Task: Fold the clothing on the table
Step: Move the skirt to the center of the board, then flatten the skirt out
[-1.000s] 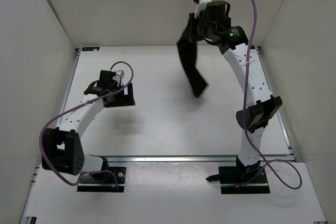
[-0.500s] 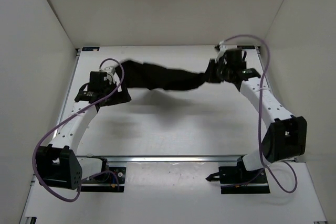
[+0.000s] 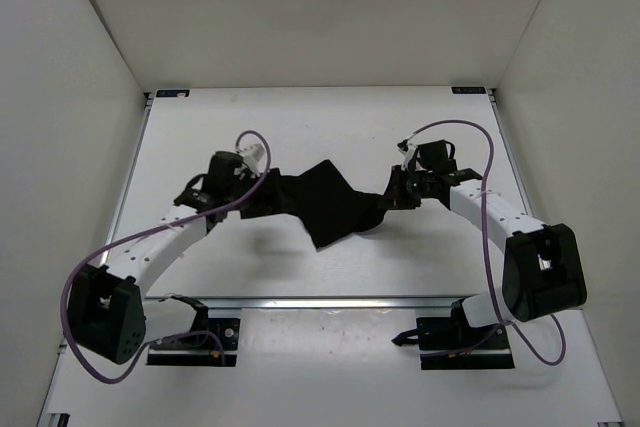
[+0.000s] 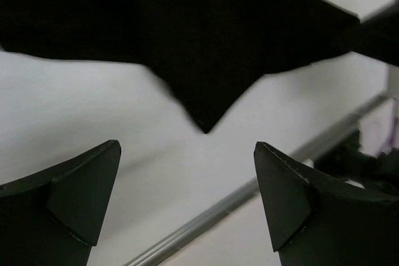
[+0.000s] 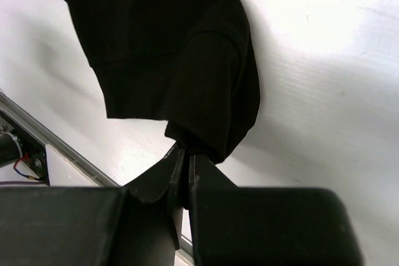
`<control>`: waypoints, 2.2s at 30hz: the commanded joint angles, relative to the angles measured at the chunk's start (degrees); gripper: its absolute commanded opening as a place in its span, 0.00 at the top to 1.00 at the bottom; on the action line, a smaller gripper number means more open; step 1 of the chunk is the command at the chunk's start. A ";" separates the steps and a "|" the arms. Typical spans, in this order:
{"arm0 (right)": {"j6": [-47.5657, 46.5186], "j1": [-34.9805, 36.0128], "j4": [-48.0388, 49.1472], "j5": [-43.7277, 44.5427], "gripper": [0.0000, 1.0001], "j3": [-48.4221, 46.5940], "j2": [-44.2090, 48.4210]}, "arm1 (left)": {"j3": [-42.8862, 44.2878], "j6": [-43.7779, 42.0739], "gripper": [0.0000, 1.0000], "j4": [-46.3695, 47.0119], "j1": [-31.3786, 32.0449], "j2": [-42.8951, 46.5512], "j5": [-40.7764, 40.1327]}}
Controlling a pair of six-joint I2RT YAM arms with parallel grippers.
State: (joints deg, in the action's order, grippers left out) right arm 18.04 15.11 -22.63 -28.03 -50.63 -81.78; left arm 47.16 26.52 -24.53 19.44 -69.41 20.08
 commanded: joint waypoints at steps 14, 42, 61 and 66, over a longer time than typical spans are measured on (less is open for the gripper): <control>-2.84 -0.09 -0.22 -1.42 1.00 -1.23 3.29 | -21.84 34.90 0.01 36.65 18.78 -7.75 -6.27; -9.42 -4.03 -6.79 -0.28 1.00 -4.03 9.18 | -10.26 28.69 1.00 30.19 15.82 -11.81 -12.00; -16.72 -10.89 -12.44 3.07 1.00 -32.02 4.95 | 29.16 6.44 1.00 7.04 -2.74 -9.26 -7.77; -15.41 -12.83 -11.12 1.40 1.00 -20.94 9.70 | 20.19 3.36 1.00 4.85 -3.09 -5.92 -9.17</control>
State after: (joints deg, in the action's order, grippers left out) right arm 3.03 4.58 -34.24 -29.52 -75.92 -76.03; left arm 71.05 33.65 -16.19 18.35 -78.76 15.79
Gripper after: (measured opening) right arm 0.009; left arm 0.022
